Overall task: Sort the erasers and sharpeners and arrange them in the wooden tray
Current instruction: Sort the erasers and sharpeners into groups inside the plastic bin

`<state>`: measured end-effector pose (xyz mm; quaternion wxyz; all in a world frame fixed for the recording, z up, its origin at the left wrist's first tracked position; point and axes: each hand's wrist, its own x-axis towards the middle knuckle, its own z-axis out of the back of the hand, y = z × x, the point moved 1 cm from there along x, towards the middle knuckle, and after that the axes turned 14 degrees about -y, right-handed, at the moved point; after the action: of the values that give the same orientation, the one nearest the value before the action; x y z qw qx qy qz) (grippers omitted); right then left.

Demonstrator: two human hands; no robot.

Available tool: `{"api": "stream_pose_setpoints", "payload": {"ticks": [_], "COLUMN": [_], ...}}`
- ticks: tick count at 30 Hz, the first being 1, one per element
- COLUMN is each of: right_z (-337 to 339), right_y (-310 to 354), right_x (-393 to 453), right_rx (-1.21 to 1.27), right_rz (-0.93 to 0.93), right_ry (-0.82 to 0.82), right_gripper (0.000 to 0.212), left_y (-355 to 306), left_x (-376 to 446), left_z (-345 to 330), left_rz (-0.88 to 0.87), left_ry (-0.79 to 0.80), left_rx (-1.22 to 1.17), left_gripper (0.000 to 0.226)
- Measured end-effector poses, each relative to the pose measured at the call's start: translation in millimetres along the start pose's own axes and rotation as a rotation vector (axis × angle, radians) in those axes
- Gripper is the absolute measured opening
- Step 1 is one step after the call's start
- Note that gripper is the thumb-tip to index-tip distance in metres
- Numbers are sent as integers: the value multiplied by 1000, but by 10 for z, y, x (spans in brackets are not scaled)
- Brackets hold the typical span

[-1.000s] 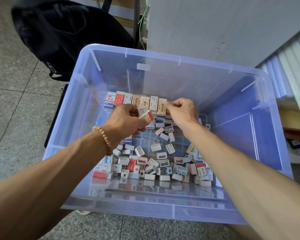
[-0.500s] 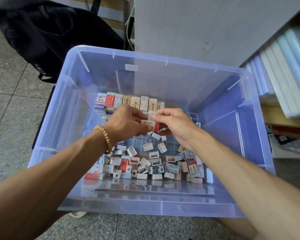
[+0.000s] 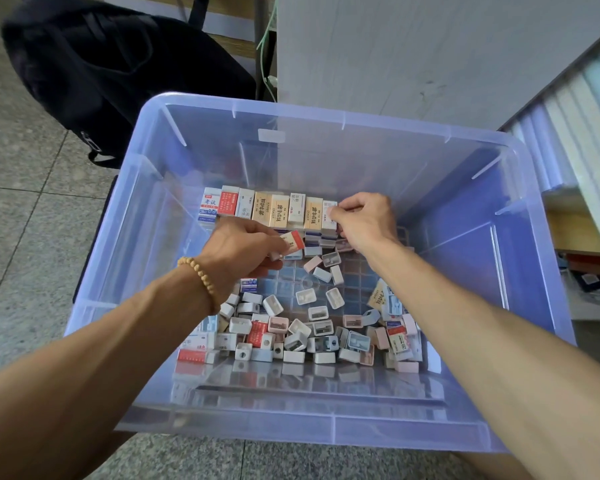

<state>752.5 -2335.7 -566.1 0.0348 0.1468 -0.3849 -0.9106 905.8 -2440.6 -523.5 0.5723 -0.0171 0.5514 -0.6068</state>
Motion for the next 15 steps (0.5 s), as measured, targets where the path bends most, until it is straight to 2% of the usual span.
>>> {"api": "stream_pose_setpoints", "payload": {"ticks": [6, 10, 12, 13, 15], "right_z": [4, 142, 195, 201, 168], "right_y": [-86, 30, 118, 163, 219], "right_x": [7, -150, -297, -384, -529], "right_rx": [-24, -72, -13, -4, 4], "right_rz": [12, 185, 287, 335, 432], "right_ry": [0, -78, 63, 184, 403], "right_gripper": [23, 16, 4, 10, 37], "left_y": [23, 40, 29, 18, 10], "left_x": [-8, -21, -42, -58, -80], "left_z": [38, 89, 111, 119, 136], "left_rz": [50, 98, 87, 75, 59], "left_ry": [-4, 18, 29, 35, 40], "left_rx": [-68, -170, -196, -197, -205], "left_gripper": [15, 19, 16, 14, 14]}}
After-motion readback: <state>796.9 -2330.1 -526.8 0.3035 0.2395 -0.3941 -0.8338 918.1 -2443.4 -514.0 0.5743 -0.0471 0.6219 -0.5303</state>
